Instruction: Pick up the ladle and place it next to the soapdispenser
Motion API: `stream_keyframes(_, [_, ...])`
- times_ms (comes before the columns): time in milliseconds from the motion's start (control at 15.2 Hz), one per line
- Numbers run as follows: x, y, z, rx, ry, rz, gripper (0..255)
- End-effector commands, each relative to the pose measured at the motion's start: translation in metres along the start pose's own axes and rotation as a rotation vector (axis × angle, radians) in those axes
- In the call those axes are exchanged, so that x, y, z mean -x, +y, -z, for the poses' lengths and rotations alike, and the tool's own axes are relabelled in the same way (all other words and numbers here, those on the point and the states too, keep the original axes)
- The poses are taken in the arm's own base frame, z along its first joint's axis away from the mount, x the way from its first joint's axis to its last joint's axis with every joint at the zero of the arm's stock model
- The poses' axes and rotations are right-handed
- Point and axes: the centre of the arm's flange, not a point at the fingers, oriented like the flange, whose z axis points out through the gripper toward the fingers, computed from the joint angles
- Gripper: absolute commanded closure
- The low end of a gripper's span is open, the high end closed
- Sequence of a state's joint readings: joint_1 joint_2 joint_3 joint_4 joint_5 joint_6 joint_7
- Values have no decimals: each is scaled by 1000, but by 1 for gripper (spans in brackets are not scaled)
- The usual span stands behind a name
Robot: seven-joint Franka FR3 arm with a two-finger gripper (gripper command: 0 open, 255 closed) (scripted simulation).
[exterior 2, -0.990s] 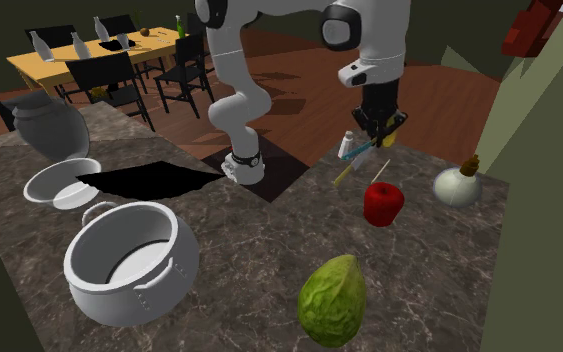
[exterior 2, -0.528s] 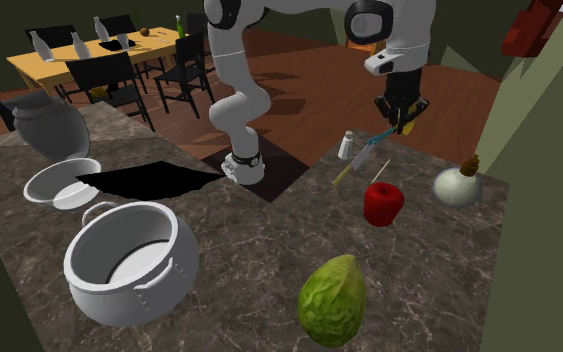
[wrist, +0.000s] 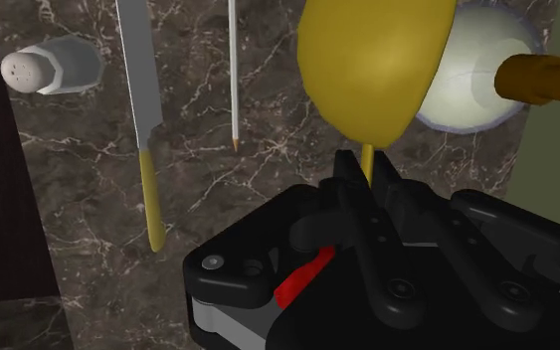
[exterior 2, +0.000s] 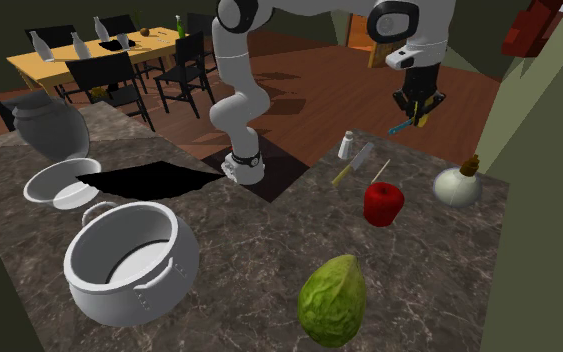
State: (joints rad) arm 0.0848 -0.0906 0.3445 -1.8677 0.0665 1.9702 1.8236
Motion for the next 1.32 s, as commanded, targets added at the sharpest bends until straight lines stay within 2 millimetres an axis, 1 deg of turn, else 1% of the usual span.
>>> stream_keyframes(0, [3,0,-11,0,0,-2,255])
stream_keyframes(1254, [-5,17,-110,0,0,-2,255])
